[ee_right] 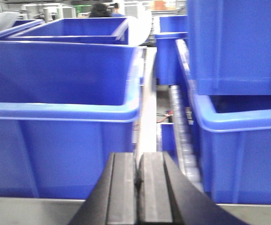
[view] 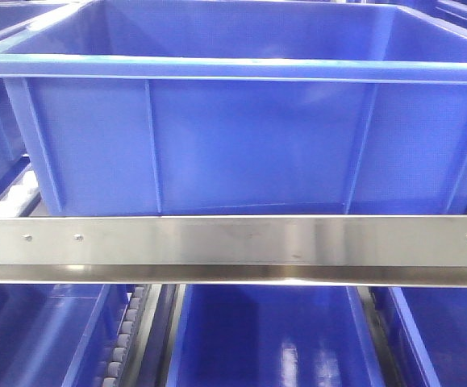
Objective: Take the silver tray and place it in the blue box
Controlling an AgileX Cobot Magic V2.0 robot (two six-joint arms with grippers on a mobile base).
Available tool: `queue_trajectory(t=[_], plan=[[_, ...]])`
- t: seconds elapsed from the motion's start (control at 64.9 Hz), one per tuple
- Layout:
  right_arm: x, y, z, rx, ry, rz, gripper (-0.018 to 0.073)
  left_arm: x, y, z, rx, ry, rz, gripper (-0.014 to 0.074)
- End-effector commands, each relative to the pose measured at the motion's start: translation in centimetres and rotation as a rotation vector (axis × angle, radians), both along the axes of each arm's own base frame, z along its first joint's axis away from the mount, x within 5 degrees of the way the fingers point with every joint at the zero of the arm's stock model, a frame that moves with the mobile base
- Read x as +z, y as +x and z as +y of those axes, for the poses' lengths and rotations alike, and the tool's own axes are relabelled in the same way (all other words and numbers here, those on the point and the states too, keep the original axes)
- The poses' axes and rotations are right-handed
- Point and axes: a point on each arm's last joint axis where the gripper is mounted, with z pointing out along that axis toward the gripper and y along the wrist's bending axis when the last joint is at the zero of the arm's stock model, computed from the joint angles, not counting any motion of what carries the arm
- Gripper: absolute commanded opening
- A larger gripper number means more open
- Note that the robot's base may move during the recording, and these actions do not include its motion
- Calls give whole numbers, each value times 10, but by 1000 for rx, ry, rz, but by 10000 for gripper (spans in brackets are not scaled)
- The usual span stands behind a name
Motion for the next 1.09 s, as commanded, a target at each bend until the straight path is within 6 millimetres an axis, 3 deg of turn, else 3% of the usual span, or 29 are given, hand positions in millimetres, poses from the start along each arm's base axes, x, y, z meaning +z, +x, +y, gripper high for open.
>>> queue_trajectory(t=[0.0,0.878,1.078], plan=[[8,-3,0,-12,-13,-104,50,13,-4,-3,-55,-40,-53,-96],[8,-3,0,-23,-54,-103,50,12,-4,-2,-47,-34,-49,-96],[8,-3,0,-23,-54,-103,50,16,-8,21,222,69,-170,-96]])
